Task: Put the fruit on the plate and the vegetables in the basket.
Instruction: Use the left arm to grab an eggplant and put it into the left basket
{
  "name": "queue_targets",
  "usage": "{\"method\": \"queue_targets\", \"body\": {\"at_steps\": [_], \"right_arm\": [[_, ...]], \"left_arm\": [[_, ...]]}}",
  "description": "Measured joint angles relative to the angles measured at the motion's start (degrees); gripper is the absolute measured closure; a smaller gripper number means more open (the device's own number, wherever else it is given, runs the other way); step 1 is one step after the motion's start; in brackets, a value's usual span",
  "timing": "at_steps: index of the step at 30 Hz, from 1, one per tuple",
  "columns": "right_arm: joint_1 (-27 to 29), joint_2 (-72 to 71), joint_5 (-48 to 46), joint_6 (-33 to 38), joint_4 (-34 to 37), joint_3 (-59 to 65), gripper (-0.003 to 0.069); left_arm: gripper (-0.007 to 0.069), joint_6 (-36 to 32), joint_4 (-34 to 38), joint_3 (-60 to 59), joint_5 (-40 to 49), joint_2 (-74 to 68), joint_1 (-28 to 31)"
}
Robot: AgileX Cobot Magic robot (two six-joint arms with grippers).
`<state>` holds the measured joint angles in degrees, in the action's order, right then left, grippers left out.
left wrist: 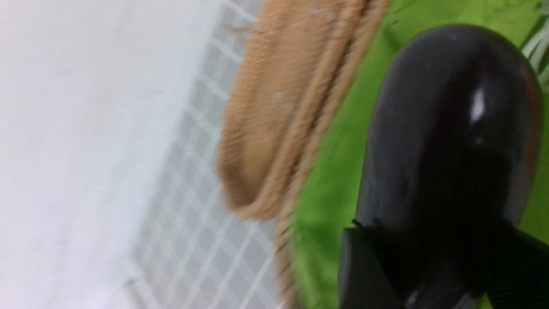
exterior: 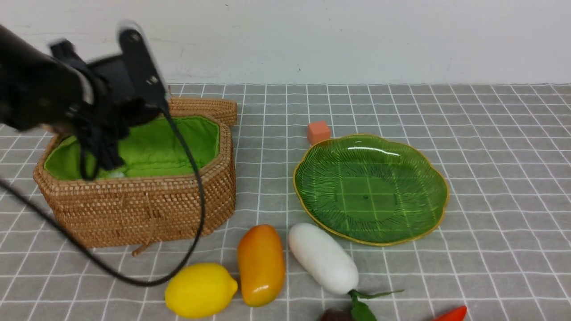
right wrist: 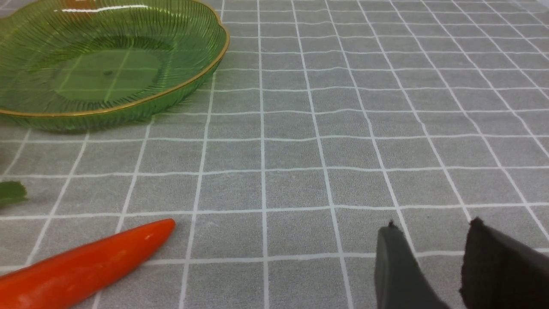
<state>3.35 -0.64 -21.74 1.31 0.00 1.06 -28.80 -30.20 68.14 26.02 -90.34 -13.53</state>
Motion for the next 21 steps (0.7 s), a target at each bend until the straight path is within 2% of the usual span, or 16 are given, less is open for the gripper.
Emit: {"method": "queue_targets", "body": {"at_steps": [5, 9, 11, 12, 13, 16, 19, 20, 21], "right_arm": [[0.00, 0.00, 0.00, 0.00, 0.00, 0.00, 0.0418], [0.00, 0.00, 0.00, 0.00, 0.00, 0.00, 0.0418], [0.00, 0.00, 0.00, 0.00, 0.00, 0.00, 0.0418], [0.00, 0.00, 0.00, 0.00, 0.00, 0.00, 0.0418], [0.00, 0.00, 0.00, 0.00, 0.00, 0.00, 0.0418], [0.00, 0.00, 0.00, 0.00, 0.00, 0.00, 0.0418], [0.00, 0.00, 0.00, 0.00, 0.00, 0.00, 0.0418], [0.00, 0.00, 0.00, 0.00, 0.00, 0.00, 0.0418], [0.00, 0.00, 0.00, 0.00, 0.00, 0.00, 0.0418]], "left_arm": [[0.0271, 6.32, -0.62, 0.00, -1.68, -4.00, 0.00], [0.0252, 8.80, -0.89, 0.00, -2.98, -3.94, 0.00], [0.0172, 11.40, -0.54, 0.00, -2.20, -3.48, -0.05], [0.0163, 11.99, -0.37, 0.00, -1.83, -3.30, -0.05], [0.0071, 15.37, 0.68, 0.00, 0.42, -2.01, -0.24], [-0.0014, 18.44, 1.23, 0.00, 2.78, 0.18, -0.60], [-0.0038, 20.11, 2.67, 0.00, 7.50, 3.41, -2.02], [-0.0036, 19.27, 5.19, 0.00, 13.81, 5.67, -4.02], [-0.0036, 19.27, 5.59, 0.00, 13.81, 5.96, -4.30]]}}
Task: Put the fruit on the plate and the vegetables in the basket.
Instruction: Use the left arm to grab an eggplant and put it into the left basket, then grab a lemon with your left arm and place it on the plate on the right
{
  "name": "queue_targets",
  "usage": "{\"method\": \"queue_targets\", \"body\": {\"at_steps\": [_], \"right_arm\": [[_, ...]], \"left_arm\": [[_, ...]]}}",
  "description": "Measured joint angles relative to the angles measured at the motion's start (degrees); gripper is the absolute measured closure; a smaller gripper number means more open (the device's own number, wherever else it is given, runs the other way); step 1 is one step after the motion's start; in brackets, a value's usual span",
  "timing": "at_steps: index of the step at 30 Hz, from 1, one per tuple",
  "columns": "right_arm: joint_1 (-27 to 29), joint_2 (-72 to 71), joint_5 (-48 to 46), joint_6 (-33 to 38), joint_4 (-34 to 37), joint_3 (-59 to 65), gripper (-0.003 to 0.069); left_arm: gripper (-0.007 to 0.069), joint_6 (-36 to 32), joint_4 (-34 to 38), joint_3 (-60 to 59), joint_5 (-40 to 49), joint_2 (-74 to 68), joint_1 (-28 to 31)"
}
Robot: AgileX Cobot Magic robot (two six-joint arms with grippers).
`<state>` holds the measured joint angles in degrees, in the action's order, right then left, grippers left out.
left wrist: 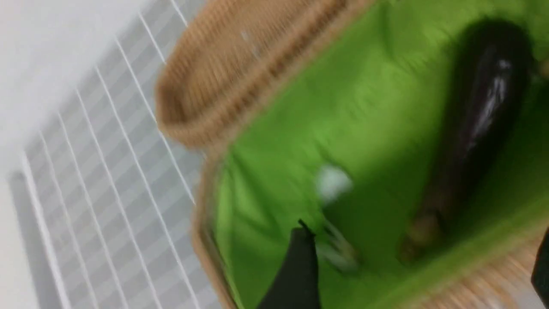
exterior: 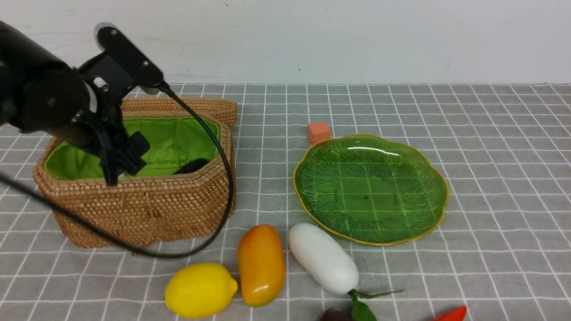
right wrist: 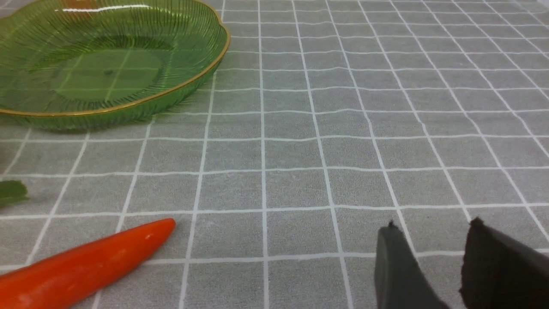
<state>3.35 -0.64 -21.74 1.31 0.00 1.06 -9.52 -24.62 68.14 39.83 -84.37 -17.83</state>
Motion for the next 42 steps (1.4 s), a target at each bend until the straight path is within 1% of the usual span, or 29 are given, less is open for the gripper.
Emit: {"method": "queue_targets", "body": {"at_steps": [1, 2, 3, 5, 6, 7, 8, 10, 15, 18, 19, 22, 24, 25, 27, 29, 32, 36, 38, 39, 42], "right_arm": [[0.00, 0.00, 0.00, 0.00, 0.00, 0.00, 0.0418], [0.00, 0.00, 0.00, 0.00, 0.00, 0.00, 0.0418], [0.00, 0.00, 0.00, 0.00, 0.00, 0.00, 0.0418], [0.00, 0.00, 0.00, 0.00, 0.00, 0.00, 0.0418], [0.00, 0.00, 0.00, 0.00, 0.00, 0.00, 0.0418], [0.00, 0.00, 0.00, 0.00, 0.00, 0.00, 0.0418], [0.00, 0.00, 0.00, 0.00, 0.00, 0.00, 0.0418], [0.00, 0.00, 0.00, 0.00, 0.00, 0.00, 0.0418], [0.00, 0.00, 0.00, 0.00, 0.00, 0.00, 0.0418], [0.00, 0.00, 0.00, 0.00, 0.00, 0.00, 0.0418], [0.00, 0.00, 0.00, 0.00, 0.00, 0.00, 0.0418], [0.00, 0.00, 0.00, 0.00, 0.00, 0.00, 0.0418], [0.00, 0.00, 0.00, 0.00, 0.00, 0.00, 0.0418], [0.00, 0.00, 0.00, 0.00, 0.00, 0.00, 0.0418], [0.00, 0.00, 0.00, 0.00, 0.00, 0.00, 0.0418], [0.00, 0.00, 0.00, 0.00, 0.00, 0.00, 0.0418], [0.00, 0.00, 0.00, 0.00, 0.00, 0.00, 0.0418], [0.00, 0.00, 0.00, 0.00, 0.00, 0.00, 0.0418], [0.00, 0.00, 0.00, 0.00, 0.00, 0.00, 0.0418], [0.00, 0.00, 0.00, 0.00, 0.00, 0.00, 0.0418], [0.00, 0.00, 0.00, 0.00, 0.00, 0.00, 0.0418]], "left_arm": [[-0.0029, -2.53, 2.72, 0.00, 5.15, 1.52, -1.77], [-0.0015, -7.10, 8.23, 0.00, 11.30, 3.02, -4.43], [-0.0009, -10.47, 11.88, 0.00, 14.78, 3.36, -5.71], [0.0001, -15.94, 18.00, -0.62, 18.04, 3.41, -7.17], [0.0002, -16.59, 18.68, -0.78, 18.21, 3.41, -7.34], [0.0006, -20.82, 22.80, -2.19, 18.28, 3.41, -8.32], [0.0009, -23.35, 25.01, -3.44, 17.55, 3.41, -8.70], [0.0011, -26.77, 26.99, -6.10, 14.63, 3.22, -8.82], [0.0012, -27.64, 26.71, -9.38, 10.16, -0.48, -8.82], [0.0012, -27.64, 26.76, -9.92, 7.83, -2.58, -8.82], [0.0012, -27.64, 26.89, -9.99, 5.48, -5.29, -8.82], [0.0018, -27.71, 26.23, -9.99, 3.58, -8.40, -8.82], [0.0041, -27.78, 24.62, -9.99, 3.33, -11.45, -8.82], [0.0041, -27.78, 24.62, -9.99, 3.39, -11.61, -8.82], [0.0072, -27.82, 24.62, -9.99, 3.37, -12.06, -8.82], [0.0086, -27.82, 24.62, -9.99, 3.37, -12.06, -8.82], [0.0086, -27.90, 25.25, -9.38, 5.80, -11.80, -8.82], [0.0086, -27.90, 25.79, -6.48, 12.51, -9.85, -8.82], [0.0086, -27.90, 27.62, -2.90, 17.00, -7.62, -8.82], [0.0086, -27.90, 28.78, -1.39, 18.79, -6.84, -8.82], [0.0086, -27.69, 36.92, 5.27, 21.09, -4.94, -8.82]]}}
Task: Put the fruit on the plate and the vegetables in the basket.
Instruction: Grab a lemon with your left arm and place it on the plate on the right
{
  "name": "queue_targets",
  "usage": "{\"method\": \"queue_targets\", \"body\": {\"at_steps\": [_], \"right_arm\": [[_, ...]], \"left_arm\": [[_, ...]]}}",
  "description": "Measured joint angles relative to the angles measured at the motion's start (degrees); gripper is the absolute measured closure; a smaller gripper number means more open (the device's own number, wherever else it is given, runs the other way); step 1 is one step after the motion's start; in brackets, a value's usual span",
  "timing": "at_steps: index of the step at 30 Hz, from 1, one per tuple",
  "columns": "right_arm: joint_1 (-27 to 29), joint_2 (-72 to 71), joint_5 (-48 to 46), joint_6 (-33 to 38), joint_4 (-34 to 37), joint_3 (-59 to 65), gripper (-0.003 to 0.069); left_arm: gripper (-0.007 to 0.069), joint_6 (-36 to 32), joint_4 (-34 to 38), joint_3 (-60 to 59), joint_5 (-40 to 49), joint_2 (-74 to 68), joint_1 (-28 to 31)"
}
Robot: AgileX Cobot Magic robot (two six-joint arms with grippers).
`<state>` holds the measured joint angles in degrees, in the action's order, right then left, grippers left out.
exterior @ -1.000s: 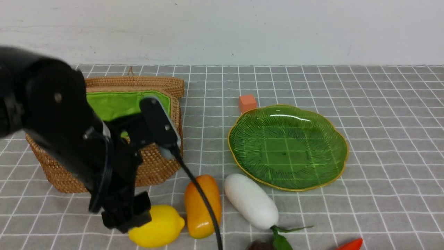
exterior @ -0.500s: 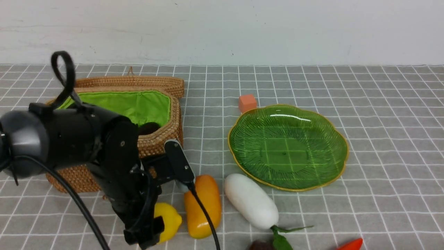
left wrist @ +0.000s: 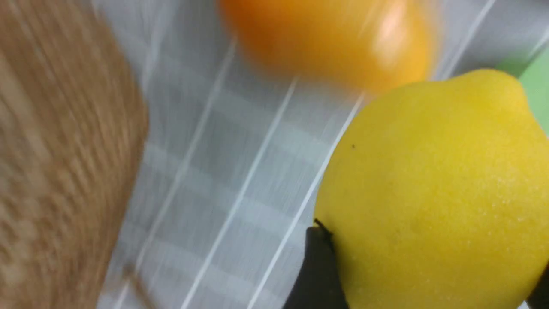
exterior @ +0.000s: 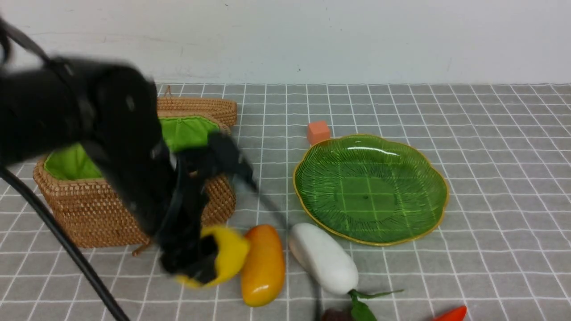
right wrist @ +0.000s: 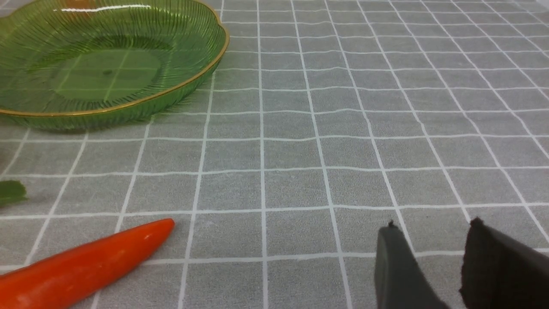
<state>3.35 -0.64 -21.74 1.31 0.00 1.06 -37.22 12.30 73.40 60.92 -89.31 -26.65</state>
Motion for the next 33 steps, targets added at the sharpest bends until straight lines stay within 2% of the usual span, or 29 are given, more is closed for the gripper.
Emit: {"method": "queue_targets", "body": {"at_steps": [1, 3, 4, 5, 6, 9, 11, 15, 18, 19, 22, 24, 28, 33], "right_arm": [[0.00, 0.00, 0.00, 0.00, 0.00, 0.00, 0.0418], [0.00, 0.00, 0.00, 0.00, 0.00, 0.00, 0.0418], [0.00, 0.00, 0.00, 0.00, 0.00, 0.00, 0.0418], [0.00, 0.00, 0.00, 0.00, 0.00, 0.00, 0.0418], [0.00, 0.00, 0.00, 0.00, 0.00, 0.00, 0.0418], [0.00, 0.00, 0.00, 0.00, 0.00, 0.00, 0.0418], [0.00, 0.00, 0.00, 0.00, 0.00, 0.00, 0.0418], [0.00, 0.00, 0.00, 0.00, 0.00, 0.00, 0.0418], [0.00, 0.00, 0.00, 0.00, 0.00, 0.00, 0.0418], [0.00, 0.00, 0.00, 0.00, 0.00, 0.00, 0.0418], [0.00, 0.00, 0.00, 0.00, 0.00, 0.00, 0.0418], [0.00, 0.00, 0.00, 0.00, 0.00, 0.00, 0.0418], [0.00, 0.00, 0.00, 0.05, 0.00, 0.00, 0.0418], [0.00, 0.00, 0.00, 0.05, 0.00, 0.00, 0.0418]], "left_arm": [[0.0086, 0.20, 1.36, 0.77, -0.19, 0.01, 0.00], [0.0086, 1.47, 10.34, 4.29, -3.59, -0.29, 0.00], [0.0086, 1.70, 12.27, 4.99, -5.06, -0.55, 0.00], [0.0086, 1.82, 21.13, 6.47, -9.51, -1.69, 0.00], [0.0086, 1.82, 22.11, 6.62, -10.10, -1.87, 0.00], [0.0086, -1.91, 36.68, 8.82, -19.65, -7.12, 0.00], [0.0086, -5.30, 41.30, 9.89, -24.14, -11.11, -0.63], [0.0086, -9.71, 43.92, 12.13, -32.41, -18.98, -4.03], [0.0086, -9.95, 43.97, 13.21, -37.35, -22.69, -6.84], [0.0086, -9.88, 44.17, 13.67, -41.94, -25.49, -8.70], [0.0081, -9.52, 44.47, 13.96, -48.21, -28.90, -11.56], [0.0064, -9.52, 44.54, 13.96, -49.38, -29.60, -12.08], [-0.0033, -10.25, 44.77, 13.96, -50.62, -30.48, -12.64], [-0.0028, -10.59, 45.02, 14.10, -51.27, -30.48, -12.58]]}}
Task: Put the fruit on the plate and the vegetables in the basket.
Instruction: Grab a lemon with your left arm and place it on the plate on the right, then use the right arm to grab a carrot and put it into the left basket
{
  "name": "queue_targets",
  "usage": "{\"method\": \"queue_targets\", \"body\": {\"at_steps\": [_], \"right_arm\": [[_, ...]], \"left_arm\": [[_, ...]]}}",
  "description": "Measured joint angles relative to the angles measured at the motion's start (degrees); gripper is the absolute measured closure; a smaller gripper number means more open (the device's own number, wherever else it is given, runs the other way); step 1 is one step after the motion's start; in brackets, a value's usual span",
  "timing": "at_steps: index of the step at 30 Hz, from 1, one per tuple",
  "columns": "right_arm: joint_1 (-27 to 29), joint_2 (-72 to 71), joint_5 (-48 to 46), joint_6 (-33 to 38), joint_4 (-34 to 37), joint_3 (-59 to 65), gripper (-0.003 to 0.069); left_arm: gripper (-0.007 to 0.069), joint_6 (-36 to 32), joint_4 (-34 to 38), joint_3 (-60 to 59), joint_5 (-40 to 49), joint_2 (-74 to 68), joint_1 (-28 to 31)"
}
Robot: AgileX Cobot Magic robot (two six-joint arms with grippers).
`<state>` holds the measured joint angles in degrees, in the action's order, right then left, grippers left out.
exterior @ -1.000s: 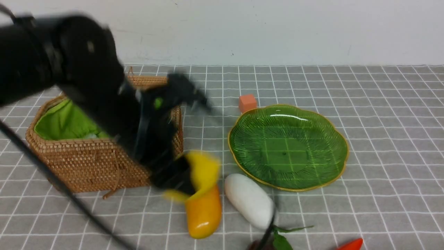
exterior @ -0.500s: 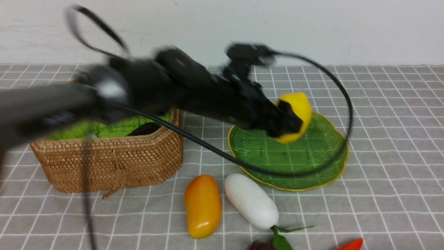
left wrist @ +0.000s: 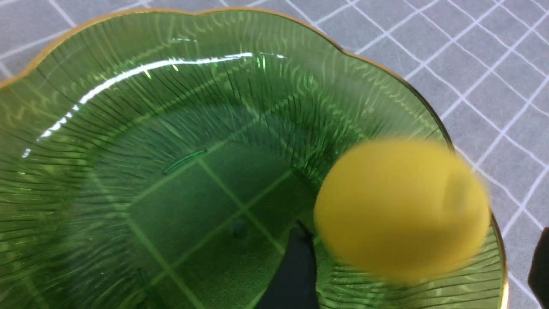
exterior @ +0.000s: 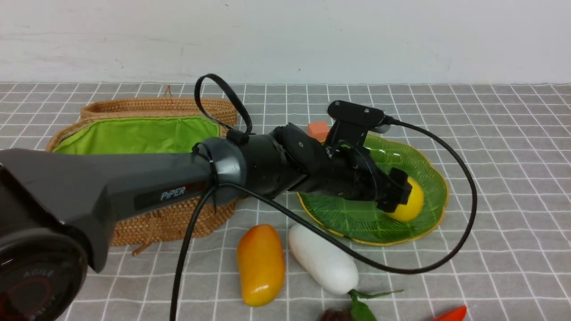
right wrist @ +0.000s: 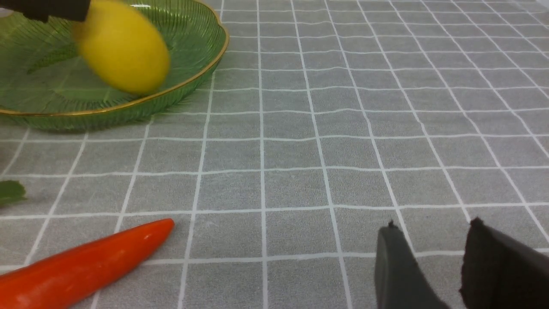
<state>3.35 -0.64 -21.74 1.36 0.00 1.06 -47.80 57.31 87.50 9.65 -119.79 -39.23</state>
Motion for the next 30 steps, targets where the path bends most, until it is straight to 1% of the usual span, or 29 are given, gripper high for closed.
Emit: {"method": "queue_targets", "body": {"at_steps": [3, 4, 6, 10, 11, 12, 13, 14, 16, 17, 18, 20, 22, 23, 24, 26, 28, 29, 30], "right_arm": [[0.00, 0.00, 0.00, 0.00, 0.00, 0.00, 0.0418], [0.00, 0.00, 0.00, 0.00, 0.00, 0.00, 0.0418], [0.00, 0.00, 0.00, 0.00, 0.00, 0.00, 0.0418], [0.00, 0.00, 0.00, 0.00, 0.00, 0.00, 0.0418], [0.00, 0.00, 0.00, 0.00, 0.00, 0.00, 0.0418], [0.00, 0.00, 0.00, 0.00, 0.00, 0.00, 0.0418], [0.00, 0.00, 0.00, 0.00, 0.00, 0.00, 0.0418], [0.00, 0.00, 0.00, 0.00, 0.00, 0.00, 0.0418], [0.00, 0.00, 0.00, 0.00, 0.00, 0.00, 0.0418], [0.00, 0.00, 0.00, 0.00, 0.00, 0.00, 0.0418], [0.00, 0.00, 0.00, 0.00, 0.00, 0.00, 0.0418], [0.00, 0.00, 0.00, 0.00, 0.00, 0.00, 0.0418], [0.00, 0.00, 0.00, 0.00, 0.00, 0.00, 0.0418], [0.00, 0.00, 0.00, 0.00, 0.00, 0.00, 0.0418], [0.00, 0.00, 0.00, 0.00, 0.00, 0.00, 0.0418], [0.00, 0.00, 0.00, 0.00, 0.00, 0.00, 0.0418], [0.00, 0.00, 0.00, 0.00, 0.00, 0.00, 0.0418], [0.00, 0.00, 0.00, 0.00, 0.00, 0.00, 0.0418], [0.00, 0.00, 0.00, 0.00, 0.00, 0.00, 0.0418]], "left_arm": [[0.0002, -0.03, 0.00, 0.00, 0.51, 0.35, 0.00], [0.0041, -0.07, -0.13, 0.00, 2.53, 1.22, 0.00], [0.0092, -0.07, -1.88, 0.00, 5.82, 3.23, 0.00], [0.0256, 0.00, -12.77, 0.00, 17.50, 8.78, 0.24], [0.0300, 0.44, -17.06, 0.00, 20.73, 10.57, 0.43], [0.0367, 2.02, -21.62, 0.00, 25.79, 12.50, 0.90], [0.0377, 2.02, -22.57, 0.00, 25.79, 12.88, 0.90], [0.0464, 7.28, -31.48, 0.00, 32.88, 16.59, 2.10], [0.0554, 14.49, -39.68, 0.00, 39.32, 20.30, 3.70], [0.0600, 20.97, -45.78, 0.00, 42.76, 23.46, 4.69], [0.0633, 25.58, -49.62, 0.00, 46.16, 25.68, 5.73], [0.0638, 37.79, -57.31, 0.00, 51.95, 31.82, 7.63], [0.0638, 47.16, -62.70, 0.00, 56.67, 37.79, 9.38], [0.0638, 53.91, -65.39, 0.00, 59.53, 41.91, 10.29], [0.0638, 54.72, -65.78, 0.00, 59.80, 41.91, 10.41], [0.0638, 61.88, -69.29, -1.59, 61.03, 52.77, 11.07], [0.0638, 64.99, -69.86, -4.95, 61.09, 61.72, 11.13], [0.0638, 65.26, -69.84, -5.40, 61.09, 62.67, 11.13], [0.0638, 67.61, -70.02, -10.23, 60.55, 71.90, 11.13]]}}
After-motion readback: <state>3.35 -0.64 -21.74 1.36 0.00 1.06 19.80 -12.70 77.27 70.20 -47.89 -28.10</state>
